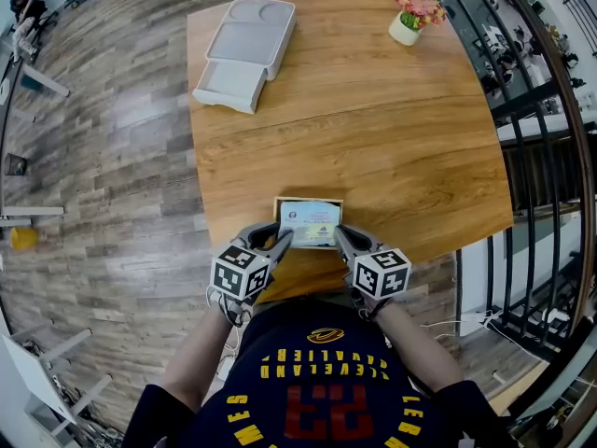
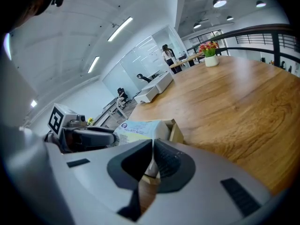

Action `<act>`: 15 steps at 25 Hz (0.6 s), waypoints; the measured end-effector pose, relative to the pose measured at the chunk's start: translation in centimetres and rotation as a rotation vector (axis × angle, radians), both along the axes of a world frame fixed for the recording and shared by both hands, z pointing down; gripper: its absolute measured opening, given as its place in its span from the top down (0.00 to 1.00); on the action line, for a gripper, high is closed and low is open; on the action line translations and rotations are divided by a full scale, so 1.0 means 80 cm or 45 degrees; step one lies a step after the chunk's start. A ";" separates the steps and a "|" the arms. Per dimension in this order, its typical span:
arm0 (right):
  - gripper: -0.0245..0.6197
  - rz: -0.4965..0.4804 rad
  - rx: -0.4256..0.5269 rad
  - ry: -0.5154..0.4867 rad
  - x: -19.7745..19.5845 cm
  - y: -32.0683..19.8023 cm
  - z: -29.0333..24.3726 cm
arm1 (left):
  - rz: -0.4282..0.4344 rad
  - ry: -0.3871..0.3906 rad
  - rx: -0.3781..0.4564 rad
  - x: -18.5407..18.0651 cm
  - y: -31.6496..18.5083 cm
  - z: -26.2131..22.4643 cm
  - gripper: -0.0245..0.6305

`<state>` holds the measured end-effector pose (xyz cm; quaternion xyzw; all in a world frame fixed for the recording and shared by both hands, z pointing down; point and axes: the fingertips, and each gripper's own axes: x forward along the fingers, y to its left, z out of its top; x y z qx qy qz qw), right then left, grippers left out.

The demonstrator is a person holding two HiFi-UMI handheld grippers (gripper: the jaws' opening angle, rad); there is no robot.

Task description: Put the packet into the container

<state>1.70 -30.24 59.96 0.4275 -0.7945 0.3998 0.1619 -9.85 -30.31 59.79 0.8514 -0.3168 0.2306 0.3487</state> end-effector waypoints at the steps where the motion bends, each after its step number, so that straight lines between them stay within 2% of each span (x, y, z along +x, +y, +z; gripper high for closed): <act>1: 0.93 -0.003 -0.003 0.003 0.000 0.000 0.002 | -0.001 -0.005 0.001 0.000 0.000 0.001 0.75; 15: 0.93 -0.059 -0.013 0.029 -0.006 0.000 0.016 | -0.007 0.000 0.033 0.014 0.000 -0.005 0.75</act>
